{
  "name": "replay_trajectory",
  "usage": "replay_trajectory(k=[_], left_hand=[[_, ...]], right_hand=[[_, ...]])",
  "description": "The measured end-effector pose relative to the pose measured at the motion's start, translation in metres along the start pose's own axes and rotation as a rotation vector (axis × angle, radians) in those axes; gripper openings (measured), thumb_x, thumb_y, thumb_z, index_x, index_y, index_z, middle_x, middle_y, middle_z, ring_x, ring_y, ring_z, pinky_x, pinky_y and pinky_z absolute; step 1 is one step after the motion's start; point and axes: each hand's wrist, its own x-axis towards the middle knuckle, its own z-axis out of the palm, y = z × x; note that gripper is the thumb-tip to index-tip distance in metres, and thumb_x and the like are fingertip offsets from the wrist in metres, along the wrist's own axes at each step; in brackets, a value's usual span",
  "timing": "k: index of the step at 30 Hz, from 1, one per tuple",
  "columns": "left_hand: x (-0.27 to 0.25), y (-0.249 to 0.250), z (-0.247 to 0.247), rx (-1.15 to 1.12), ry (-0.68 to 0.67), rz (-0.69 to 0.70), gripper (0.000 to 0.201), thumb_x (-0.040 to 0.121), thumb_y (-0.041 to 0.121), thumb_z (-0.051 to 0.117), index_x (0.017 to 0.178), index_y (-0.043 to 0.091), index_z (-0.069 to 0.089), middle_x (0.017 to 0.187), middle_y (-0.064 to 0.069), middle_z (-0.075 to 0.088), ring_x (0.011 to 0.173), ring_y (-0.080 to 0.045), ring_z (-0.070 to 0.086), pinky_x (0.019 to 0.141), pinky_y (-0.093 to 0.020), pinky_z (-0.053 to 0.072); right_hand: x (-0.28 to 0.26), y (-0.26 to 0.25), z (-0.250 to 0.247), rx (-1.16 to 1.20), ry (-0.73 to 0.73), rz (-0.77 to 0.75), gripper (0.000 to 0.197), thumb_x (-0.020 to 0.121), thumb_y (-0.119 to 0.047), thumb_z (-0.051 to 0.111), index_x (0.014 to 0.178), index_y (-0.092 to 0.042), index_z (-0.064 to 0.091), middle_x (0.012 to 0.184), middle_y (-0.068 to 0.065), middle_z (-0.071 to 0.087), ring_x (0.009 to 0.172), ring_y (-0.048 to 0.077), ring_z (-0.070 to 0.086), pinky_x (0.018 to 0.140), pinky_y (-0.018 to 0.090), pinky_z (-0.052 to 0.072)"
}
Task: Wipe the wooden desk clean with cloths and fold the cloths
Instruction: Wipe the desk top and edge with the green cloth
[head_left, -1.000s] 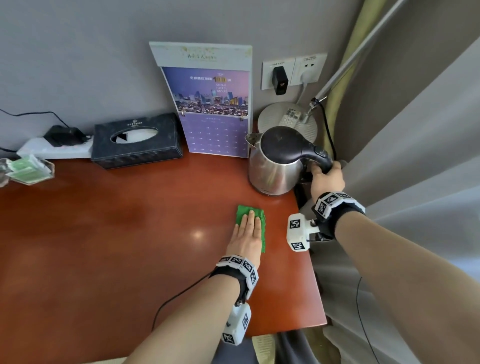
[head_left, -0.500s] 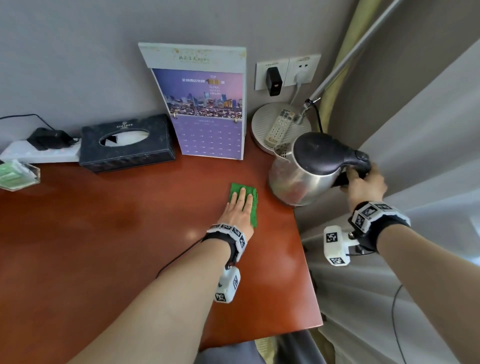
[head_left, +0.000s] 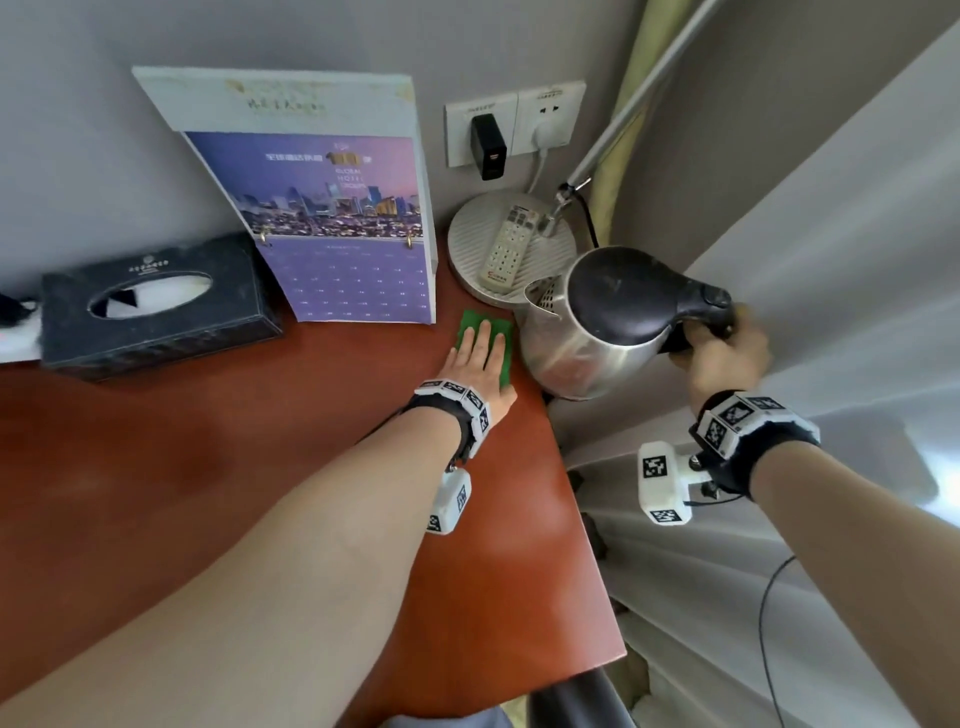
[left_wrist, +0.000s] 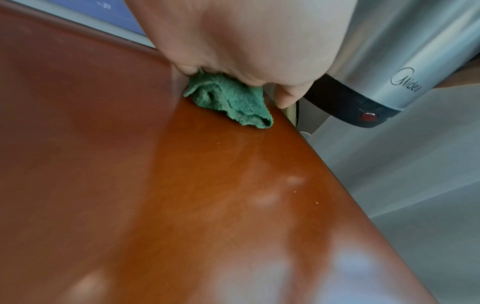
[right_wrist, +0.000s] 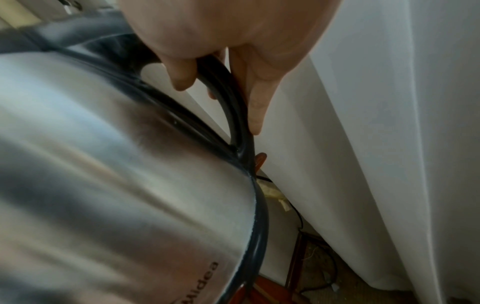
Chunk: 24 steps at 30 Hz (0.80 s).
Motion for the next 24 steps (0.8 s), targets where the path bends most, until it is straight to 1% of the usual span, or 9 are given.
replay_trajectory(k=[3, 5, 7, 10, 13, 16, 18, 20, 24], left_hand=[[0.008, 0.001, 0.002, 0.016, 0.029, 0.032, 0.077, 0.096, 0.04, 0.038, 0.157, 0.014, -0.001, 0.164, -0.008, -0.014, 0.151, -0.027, -0.01, 0.123, -0.044, 0.002], [0.01, 0.0, 0.004, 0.062, 0.065, 0.079, 0.078, 0.096, 0.044, 0.038, 0.158, 0.014, 0.0, 0.164, -0.007, -0.013, 0.151, -0.027, -0.009, 0.123, -0.044, 0.003], [0.008, -0.003, 0.007, 0.115, 0.092, 0.127, 0.078, 0.097, 0.047, 0.036, 0.158, 0.015, -0.001, 0.164, -0.007, -0.013, 0.152, -0.026, -0.008, 0.123, -0.044, 0.003], [-0.008, -0.004, 0.024, 0.195, 0.104, 0.203, 0.079, 0.097, 0.051, 0.032, 0.157, 0.016, -0.004, 0.164, -0.007, -0.015, 0.151, -0.027, -0.01, 0.123, -0.046, 0.003], [-0.039, 0.001, 0.05, 0.219, 0.129, 0.283, 0.082, 0.094, 0.055, 0.032, 0.158, 0.015, 0.0, 0.164, -0.009, -0.014, 0.152, -0.028, -0.01, 0.122, -0.049, 0.006], [-0.071, 0.011, 0.072, 0.221, 0.111, 0.36, 0.084, 0.094, 0.06, 0.03, 0.158, 0.014, 0.001, 0.164, -0.01, -0.013, 0.151, -0.028, -0.011, 0.122, -0.051, 0.005], [-0.088, 0.019, 0.084, 0.248, 0.091, 0.431, 0.086, 0.094, 0.063, 0.03, 0.158, 0.013, 0.002, 0.164, -0.011, -0.012, 0.151, -0.029, -0.01, 0.122, -0.051, 0.003], [-0.1, 0.028, 0.093, 0.267, 0.071, 0.484, 0.087, 0.094, 0.064, 0.031, 0.158, 0.012, 0.003, 0.164, -0.012, -0.01, 0.152, -0.029, -0.009, 0.122, -0.05, 0.002], [-0.101, 0.03, 0.096, 0.278, 0.049, 0.49, 0.083, 0.096, 0.062, 0.03, 0.158, 0.017, -0.001, 0.165, -0.006, -0.012, 0.152, -0.025, -0.011, 0.122, -0.052, 0.003]], right_hand=[[0.003, 0.0, -0.001, 0.03, 0.019, 0.006, 0.032, 0.066, -0.031, 0.063, 0.098, -0.025, 0.068, 0.081, 0.005, 0.072, 0.073, 0.026, 0.072, 0.073, 0.047, 0.06], [0.005, 0.0, -0.003, 0.039, 0.031, 0.002, 0.032, 0.066, -0.032, 0.063, 0.097, -0.024, 0.068, 0.082, 0.007, 0.072, 0.074, 0.027, 0.072, 0.072, 0.046, 0.061], [0.005, 0.0, -0.003, 0.062, 0.045, 0.013, 0.03, 0.067, -0.028, 0.063, 0.097, -0.023, 0.067, 0.087, 0.011, 0.071, 0.078, 0.029, 0.072, 0.07, 0.046, 0.061], [0.005, -0.002, -0.003, 0.079, 0.054, 0.018, 0.029, 0.069, -0.024, 0.063, 0.097, -0.021, 0.067, 0.091, 0.015, 0.07, 0.08, 0.029, 0.071, 0.069, 0.045, 0.061], [0.005, -0.004, 0.0, 0.078, 0.052, 0.017, 0.032, 0.069, -0.024, 0.063, 0.101, -0.019, 0.068, 0.092, 0.014, 0.071, 0.08, 0.029, 0.071, 0.069, 0.044, 0.061], [0.002, -0.008, 0.006, 0.078, 0.044, 0.017, 0.03, 0.071, -0.022, 0.062, 0.1, -0.02, 0.067, 0.092, 0.013, 0.07, 0.082, 0.028, 0.071, 0.069, 0.044, 0.061], [0.001, -0.01, 0.01, 0.068, 0.045, 0.009, 0.031, 0.072, -0.023, 0.061, 0.101, -0.019, 0.068, 0.091, 0.012, 0.07, 0.079, 0.027, 0.071, 0.069, 0.044, 0.061], [0.0, -0.013, 0.014, 0.059, 0.039, 0.012, 0.029, 0.072, -0.025, 0.061, 0.1, -0.022, 0.067, 0.09, 0.01, 0.07, 0.078, 0.026, 0.071, 0.069, 0.044, 0.061], [-0.005, -0.015, 0.017, 0.058, 0.053, 0.007, 0.02, 0.071, -0.026, 0.06, 0.09, -0.03, 0.063, 0.087, 0.01, 0.069, 0.076, 0.03, 0.07, 0.069, 0.046, 0.061]])
